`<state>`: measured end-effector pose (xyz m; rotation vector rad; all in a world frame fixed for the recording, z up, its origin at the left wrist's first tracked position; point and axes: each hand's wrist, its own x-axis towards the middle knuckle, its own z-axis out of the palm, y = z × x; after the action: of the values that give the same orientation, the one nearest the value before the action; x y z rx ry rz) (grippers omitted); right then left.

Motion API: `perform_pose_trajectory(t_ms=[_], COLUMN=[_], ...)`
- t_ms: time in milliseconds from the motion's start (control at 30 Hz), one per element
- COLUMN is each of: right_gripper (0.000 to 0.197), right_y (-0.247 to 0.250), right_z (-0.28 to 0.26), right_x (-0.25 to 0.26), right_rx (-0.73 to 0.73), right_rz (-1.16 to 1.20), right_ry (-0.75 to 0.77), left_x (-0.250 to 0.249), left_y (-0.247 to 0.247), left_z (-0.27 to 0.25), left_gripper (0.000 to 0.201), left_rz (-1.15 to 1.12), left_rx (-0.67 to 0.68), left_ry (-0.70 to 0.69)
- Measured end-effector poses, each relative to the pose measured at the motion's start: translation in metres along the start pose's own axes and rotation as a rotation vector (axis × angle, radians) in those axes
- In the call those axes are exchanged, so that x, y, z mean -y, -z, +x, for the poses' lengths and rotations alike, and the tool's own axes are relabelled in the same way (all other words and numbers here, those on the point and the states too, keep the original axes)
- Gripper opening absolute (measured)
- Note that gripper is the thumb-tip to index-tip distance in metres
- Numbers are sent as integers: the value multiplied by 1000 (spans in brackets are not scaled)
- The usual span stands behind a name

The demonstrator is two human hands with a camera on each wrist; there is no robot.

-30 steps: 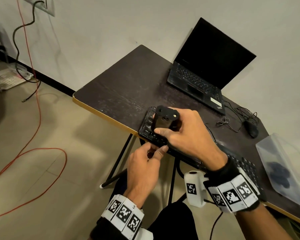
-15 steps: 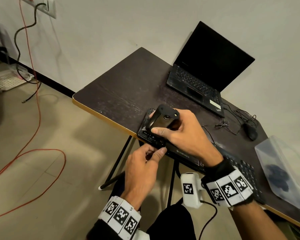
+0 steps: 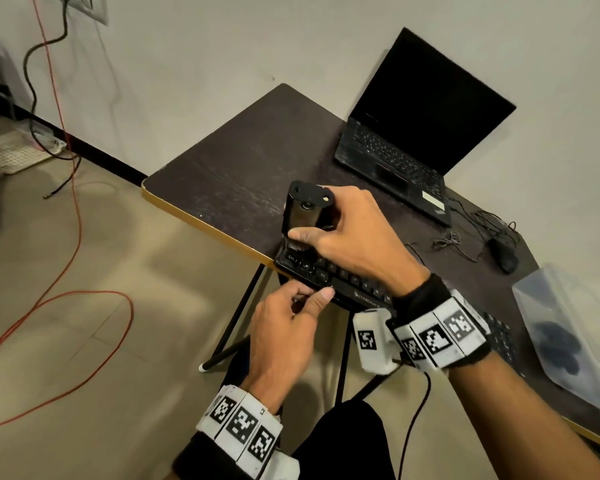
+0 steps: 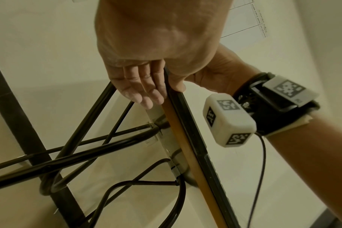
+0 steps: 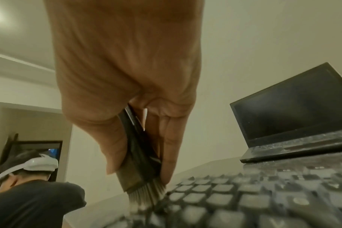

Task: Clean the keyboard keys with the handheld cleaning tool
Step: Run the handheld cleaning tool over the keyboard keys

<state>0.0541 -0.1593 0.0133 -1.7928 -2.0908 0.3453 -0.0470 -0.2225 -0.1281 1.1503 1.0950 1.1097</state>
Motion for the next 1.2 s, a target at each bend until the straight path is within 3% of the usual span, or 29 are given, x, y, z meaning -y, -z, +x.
perform_pose_trajectory(t_ms=[267, 433, 600, 767, 933, 1067, 1200], right_gripper=[20, 37, 32, 34, 31, 27, 28], right_y=[-3, -2, -4, -7, -7, -4, 1], right_z=[13, 2, 10, -14, -19, -30, -34], right_x=[-10, -7, -18, -11, -18, -18, -27], right_rx=[-103, 162, -84, 114, -62, 26, -38], right_rz=[40, 235, 164, 275, 241, 348, 382], right_ry=[-90, -20, -85, -21, -27, -28, -42], left_x=[-1, -2, -3, -4, -3, 0, 4], left_y=[0, -1, 0, 0, -1, -1, -2], left_z=[-1, -1, -2, -1, -2, 0, 1], left_gripper=[27, 25, 27, 20, 23, 19, 18], left_rz=[7, -31, -26, -27, -24, -25, -17], left_rx=[1, -7, 13, -3, 7, 1, -10], left_ry=[12, 4, 15, 19, 7, -5, -16])
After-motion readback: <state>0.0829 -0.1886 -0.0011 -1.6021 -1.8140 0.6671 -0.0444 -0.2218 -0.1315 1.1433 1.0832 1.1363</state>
